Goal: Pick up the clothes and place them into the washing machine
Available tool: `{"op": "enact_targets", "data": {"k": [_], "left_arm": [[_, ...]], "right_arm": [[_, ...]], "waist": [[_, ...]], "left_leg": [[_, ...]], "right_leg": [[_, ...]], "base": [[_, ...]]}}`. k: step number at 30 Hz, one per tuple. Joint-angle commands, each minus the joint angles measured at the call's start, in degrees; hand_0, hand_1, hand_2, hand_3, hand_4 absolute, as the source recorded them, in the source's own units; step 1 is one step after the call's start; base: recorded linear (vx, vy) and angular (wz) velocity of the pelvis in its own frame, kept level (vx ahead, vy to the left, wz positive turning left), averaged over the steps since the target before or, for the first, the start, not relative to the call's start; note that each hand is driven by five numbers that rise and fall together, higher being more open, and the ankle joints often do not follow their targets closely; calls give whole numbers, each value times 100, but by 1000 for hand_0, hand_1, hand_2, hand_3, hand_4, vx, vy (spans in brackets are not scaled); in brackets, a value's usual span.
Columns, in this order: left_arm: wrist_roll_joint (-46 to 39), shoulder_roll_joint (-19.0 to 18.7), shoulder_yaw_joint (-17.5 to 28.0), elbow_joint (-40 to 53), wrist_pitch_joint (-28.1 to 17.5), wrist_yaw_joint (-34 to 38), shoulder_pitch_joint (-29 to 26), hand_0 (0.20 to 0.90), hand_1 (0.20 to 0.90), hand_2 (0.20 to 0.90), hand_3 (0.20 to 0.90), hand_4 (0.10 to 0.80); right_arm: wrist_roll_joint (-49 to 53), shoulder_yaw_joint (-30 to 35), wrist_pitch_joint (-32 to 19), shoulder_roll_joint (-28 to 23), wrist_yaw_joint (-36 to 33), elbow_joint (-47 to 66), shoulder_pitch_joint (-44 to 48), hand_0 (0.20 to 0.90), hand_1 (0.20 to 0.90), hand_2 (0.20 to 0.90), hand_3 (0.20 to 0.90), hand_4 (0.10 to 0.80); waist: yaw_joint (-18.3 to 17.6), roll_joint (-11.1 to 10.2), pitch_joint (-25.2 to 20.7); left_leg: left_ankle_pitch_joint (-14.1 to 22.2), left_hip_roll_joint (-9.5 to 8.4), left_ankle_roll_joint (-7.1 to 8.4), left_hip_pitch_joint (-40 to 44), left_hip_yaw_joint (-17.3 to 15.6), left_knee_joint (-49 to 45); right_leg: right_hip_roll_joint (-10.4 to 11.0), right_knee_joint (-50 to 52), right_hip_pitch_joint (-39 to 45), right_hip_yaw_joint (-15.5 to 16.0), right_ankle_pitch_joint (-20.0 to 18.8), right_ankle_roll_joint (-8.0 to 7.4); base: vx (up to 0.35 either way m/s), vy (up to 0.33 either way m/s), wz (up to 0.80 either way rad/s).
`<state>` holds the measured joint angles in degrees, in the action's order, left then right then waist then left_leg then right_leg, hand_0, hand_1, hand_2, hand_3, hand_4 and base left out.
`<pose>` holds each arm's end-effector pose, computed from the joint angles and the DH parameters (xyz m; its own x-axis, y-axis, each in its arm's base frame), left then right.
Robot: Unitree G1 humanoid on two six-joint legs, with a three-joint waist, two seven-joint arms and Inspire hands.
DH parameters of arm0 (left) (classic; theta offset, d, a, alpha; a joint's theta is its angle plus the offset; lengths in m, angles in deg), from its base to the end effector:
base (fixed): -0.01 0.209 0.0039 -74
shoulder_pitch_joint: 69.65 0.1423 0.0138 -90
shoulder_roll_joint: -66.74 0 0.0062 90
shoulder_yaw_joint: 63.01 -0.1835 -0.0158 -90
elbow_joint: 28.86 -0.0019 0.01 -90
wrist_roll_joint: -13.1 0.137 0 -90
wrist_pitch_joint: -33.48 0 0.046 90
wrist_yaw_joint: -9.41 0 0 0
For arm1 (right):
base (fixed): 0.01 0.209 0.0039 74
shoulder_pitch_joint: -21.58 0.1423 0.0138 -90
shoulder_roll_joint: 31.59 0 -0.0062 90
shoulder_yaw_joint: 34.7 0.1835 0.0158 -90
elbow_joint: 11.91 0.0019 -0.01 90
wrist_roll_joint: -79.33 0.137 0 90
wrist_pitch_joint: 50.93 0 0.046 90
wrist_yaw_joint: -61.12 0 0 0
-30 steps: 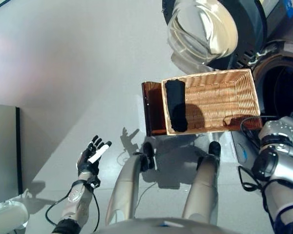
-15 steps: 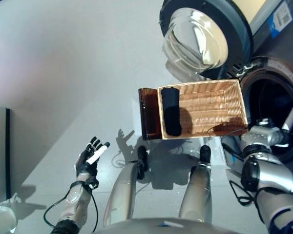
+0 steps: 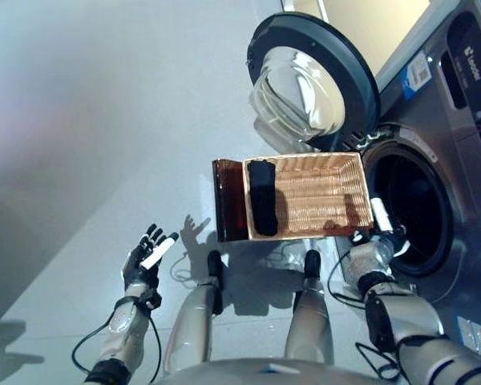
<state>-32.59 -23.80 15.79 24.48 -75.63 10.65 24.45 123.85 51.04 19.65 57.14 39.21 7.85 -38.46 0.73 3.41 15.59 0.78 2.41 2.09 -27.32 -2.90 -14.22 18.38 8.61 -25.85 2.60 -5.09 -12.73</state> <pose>0.1420 0.2142 -0.0577 0.8863 0.1992 -0.4181 -0.3423 0.8898 -0.3017 0.2548 -0.2335 -0.0135 0.6659 -0.6190 -0.4164 0.7142 0.6903 0.1159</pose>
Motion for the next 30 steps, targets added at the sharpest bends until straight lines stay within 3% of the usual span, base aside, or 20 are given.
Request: {"op": "enact_targets", "data": {"k": [1, 13, 23, 30], "left_arm": [[135, -301, 622, 182, -547, 16, 29, 900, 900, 900, 900, 800], [378, -221, 641, 121, -542, 153, -119, 900, 900, 900, 900, 800], [454, -274, 539, 318, -482, 144, -119, 900, 900, 900, 900, 800], [500, -393, 484, 495, -431, 210, -104, 900, 900, 900, 900, 800]], "right_arm": [[-1317, -540, -16, -210, 40, 499, 122, 900, 900, 900, 900, 800], [-3615, -1801, 620, 264, -130, 425, 652, 900, 900, 900, 900, 800], [-4017, -1895, 880, 625, -296, -97, 987, 900, 900, 900, 900, 800], [-4066, -1883, 937, 631, -359, -150, 1242, 900, 900, 900, 900, 800]], "waist": [[151, -151, -21], [365, -110, 36], [514, -24, 78], [569, 48, 261]], "left_leg": [[-249, 44, 330, 71, 218, 296], [-270, 15, 345, -69, 353, 121], [-231, -16, 342, -259, 412, -71], [-8, -77, 295, -629, 477, -713]], "right_leg": [[74, -147, 141, 221, -548, 236], [110, 21, 115, 288, -448, 259], [146, 245, -25, 308, -364, 264], [161, 994, -418, 182, -55, 349]], "base": [[25, -42, 4], [-3, -9, 8], [-13, 9, 3], [-48, 18, 8]]}}
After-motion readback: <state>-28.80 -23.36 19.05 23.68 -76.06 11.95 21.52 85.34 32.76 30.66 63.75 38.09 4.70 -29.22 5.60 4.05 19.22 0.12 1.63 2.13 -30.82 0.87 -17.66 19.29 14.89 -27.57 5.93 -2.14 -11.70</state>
